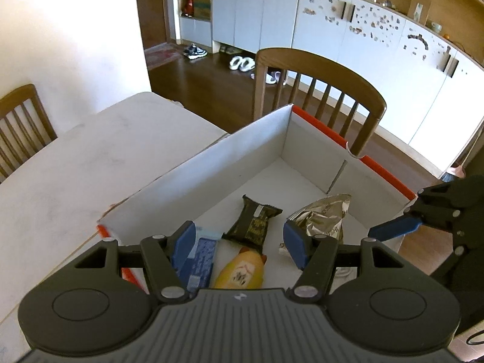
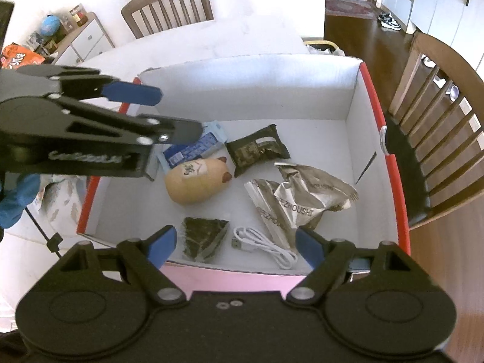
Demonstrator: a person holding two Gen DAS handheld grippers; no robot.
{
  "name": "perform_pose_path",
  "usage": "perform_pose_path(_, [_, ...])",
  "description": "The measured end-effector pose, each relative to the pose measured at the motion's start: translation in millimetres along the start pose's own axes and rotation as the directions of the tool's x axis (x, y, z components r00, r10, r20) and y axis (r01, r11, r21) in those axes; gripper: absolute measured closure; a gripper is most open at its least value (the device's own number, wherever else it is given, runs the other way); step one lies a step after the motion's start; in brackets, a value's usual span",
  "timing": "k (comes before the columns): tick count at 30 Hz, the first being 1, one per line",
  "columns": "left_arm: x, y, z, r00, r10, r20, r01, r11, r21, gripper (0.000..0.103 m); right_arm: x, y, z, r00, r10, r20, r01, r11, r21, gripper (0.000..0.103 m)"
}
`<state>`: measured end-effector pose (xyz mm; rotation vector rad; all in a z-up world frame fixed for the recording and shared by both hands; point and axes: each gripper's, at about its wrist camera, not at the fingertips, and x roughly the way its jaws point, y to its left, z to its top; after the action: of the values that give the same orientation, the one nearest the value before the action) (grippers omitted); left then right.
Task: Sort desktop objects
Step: 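Open the left tool to drop the black bag while the right tool releases the cable, then withdraw both tools from the shoebox toward the remaining snacks on the placemat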
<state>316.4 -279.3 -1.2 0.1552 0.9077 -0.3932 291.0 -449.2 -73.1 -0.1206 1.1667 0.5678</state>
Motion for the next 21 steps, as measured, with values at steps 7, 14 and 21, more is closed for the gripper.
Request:
perform_pose_path(7, [-30,11,-16,0.999,-0.019,0.043,0.019,1.0,-0.015,0.035,-4,11,-5,0.999,-0.036,0.02,0.036,0.999,0.028,0.012])
perform_pose_path(14, [-59,25,-35,0.996,-0.038,0.077,0.039,0.999,-0.02,0.023,-15,29,-8,0.998,-0.042,0.057,0.039,0.997,0.061,0.009])
perform_pose_path(21, [-88,42,-57,0.993,-0.037,0.109,0.042,0.998,-0.041,0.019,-20,58,-10,0.995,-0.037,0.091,0.031,0.997,0.065,0.007])
